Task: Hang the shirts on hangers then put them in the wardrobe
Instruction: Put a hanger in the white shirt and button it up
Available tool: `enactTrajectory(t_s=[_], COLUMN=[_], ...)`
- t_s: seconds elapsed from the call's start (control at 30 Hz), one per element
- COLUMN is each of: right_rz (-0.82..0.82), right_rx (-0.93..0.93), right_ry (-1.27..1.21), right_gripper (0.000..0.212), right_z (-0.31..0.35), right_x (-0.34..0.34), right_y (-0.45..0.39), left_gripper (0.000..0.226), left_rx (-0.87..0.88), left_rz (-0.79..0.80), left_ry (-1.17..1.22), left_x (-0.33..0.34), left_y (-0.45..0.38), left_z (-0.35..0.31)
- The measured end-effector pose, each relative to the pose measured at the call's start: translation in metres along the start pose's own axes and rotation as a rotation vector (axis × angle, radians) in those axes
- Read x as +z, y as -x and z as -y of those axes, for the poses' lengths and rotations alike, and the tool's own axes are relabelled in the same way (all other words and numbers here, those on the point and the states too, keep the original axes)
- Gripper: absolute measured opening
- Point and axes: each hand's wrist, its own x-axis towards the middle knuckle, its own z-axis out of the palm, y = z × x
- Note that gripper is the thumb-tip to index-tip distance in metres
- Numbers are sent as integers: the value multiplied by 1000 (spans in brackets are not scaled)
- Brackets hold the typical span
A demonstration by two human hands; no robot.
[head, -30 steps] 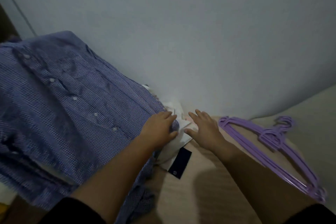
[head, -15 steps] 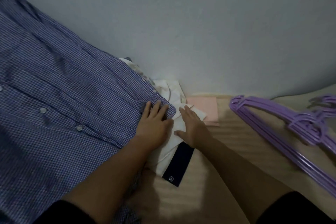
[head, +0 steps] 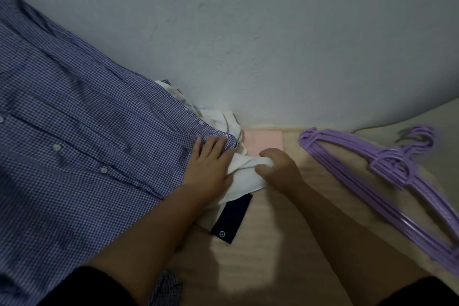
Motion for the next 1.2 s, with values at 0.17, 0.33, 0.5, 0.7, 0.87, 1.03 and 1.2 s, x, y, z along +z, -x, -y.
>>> enactTrajectory(t_s=[0.17,0.33,0.5,0.7,0.87,1.03,1.2], right_rz=[-9,-162,65,-66,38,2,-217], right_rx=[155,119,21,-21,19,-12,-3], right_ry=[-262,-166,61,152,257,151,-44], right_gripper=[23,19,43,12,24,17,12], right_z=[17,37,70,108,109,138,127], right_x=[-79,-141,-165,-194,-215,-221,-262], right_y=[24,45,56,70,78,85,100], left_gripper=[48,29,21,19,14,11,17], left_rx=[178,1,59,34,25,109,28], left_rz=[-65,-47,-38,-13,-47,-147,85], left_ry=[95,389,587,552,573,692,390], left_x=[-44,-106,-162,-189,-213,-241,-221], left_y=[-2,1,11,29,36,37,49], left_z=[-37,-64,-79,-74,-79,-100,-76])
